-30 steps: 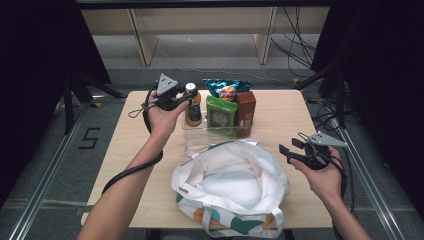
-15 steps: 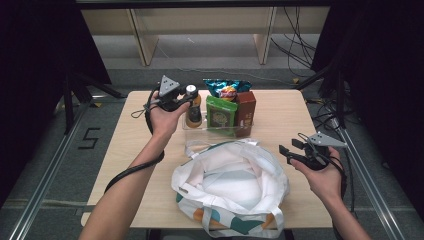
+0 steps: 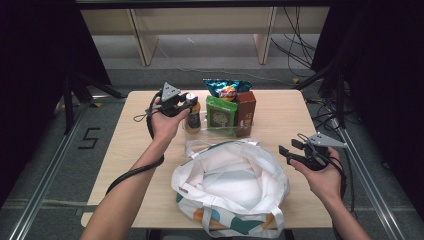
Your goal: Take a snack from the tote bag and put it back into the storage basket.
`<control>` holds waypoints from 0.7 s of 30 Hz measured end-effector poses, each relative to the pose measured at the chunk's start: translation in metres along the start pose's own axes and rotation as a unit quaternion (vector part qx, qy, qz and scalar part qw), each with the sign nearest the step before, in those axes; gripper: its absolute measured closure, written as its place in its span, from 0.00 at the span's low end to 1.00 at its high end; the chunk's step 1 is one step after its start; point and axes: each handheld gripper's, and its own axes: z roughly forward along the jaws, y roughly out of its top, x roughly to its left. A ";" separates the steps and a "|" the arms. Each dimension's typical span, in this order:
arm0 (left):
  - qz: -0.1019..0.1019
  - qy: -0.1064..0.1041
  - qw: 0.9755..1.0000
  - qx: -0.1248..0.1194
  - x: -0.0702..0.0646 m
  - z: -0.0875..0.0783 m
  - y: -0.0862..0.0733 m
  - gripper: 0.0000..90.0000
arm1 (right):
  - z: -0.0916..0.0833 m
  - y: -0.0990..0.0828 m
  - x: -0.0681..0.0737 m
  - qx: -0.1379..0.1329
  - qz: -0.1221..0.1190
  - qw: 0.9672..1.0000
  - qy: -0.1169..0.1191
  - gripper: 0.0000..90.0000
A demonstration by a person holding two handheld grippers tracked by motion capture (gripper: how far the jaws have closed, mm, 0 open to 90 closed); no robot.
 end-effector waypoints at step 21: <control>-0.008 0.002 1.000 0.022 0.000 0.006 -0.021 0.65 | -0.001 0.000 0.000 0.007 -0.011 1.000 -0.007 0.48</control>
